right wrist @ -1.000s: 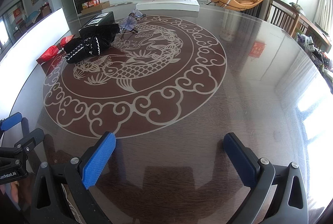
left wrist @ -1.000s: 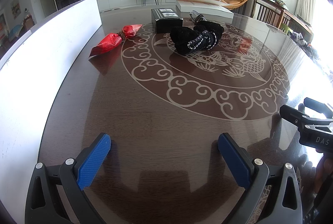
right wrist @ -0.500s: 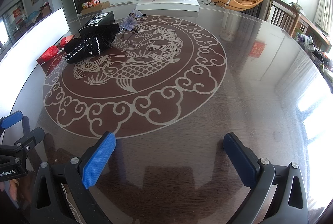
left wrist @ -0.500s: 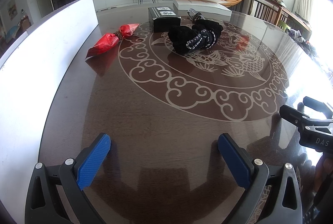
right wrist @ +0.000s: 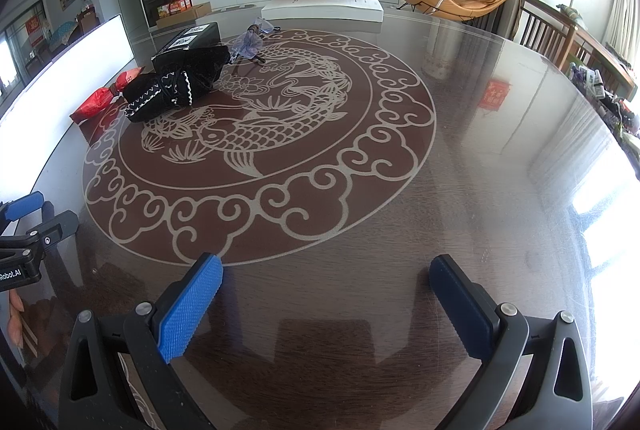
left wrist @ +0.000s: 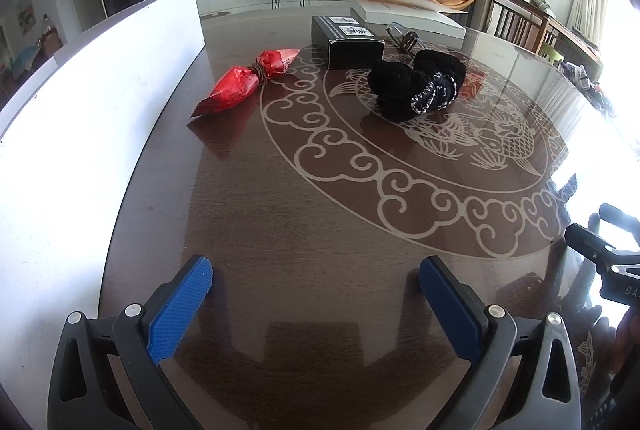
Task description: Organize objects
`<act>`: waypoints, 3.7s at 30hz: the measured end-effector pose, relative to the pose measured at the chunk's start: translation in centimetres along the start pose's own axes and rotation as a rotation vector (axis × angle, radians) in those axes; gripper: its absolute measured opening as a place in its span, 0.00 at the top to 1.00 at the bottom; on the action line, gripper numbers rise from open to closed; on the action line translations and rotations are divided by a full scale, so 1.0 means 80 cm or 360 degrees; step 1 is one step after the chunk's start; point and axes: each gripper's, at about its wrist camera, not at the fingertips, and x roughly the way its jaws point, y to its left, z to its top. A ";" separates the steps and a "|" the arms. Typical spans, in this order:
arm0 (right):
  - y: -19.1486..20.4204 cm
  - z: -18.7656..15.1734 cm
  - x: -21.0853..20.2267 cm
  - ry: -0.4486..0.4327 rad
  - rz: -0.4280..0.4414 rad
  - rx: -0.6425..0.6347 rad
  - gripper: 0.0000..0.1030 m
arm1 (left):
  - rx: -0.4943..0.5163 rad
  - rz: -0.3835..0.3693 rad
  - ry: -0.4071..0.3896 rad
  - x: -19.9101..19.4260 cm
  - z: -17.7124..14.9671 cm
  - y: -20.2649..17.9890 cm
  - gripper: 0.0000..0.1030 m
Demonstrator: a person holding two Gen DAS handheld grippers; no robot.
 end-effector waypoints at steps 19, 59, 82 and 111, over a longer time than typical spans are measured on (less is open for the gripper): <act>0.107 0.175 0.090 0.0322 0.0493 0.0399 0.00 | 0.0000 0.0000 0.0000 0.000 0.000 0.000 0.00; 0.081 0.042 0.029 0.0000 0.0188 -0.0246 0.00 | 0.0018 -0.0007 0.0010 0.004 0.004 -0.001 0.00; 0.082 0.042 0.030 -0.0001 0.0189 -0.0246 0.00 | -0.0100 0.0034 0.0078 0.107 0.173 0.050 0.81; 0.082 0.042 0.030 -0.0002 0.0189 -0.0246 0.00 | -0.0067 0.0056 0.0001 0.001 -0.003 -0.011 0.00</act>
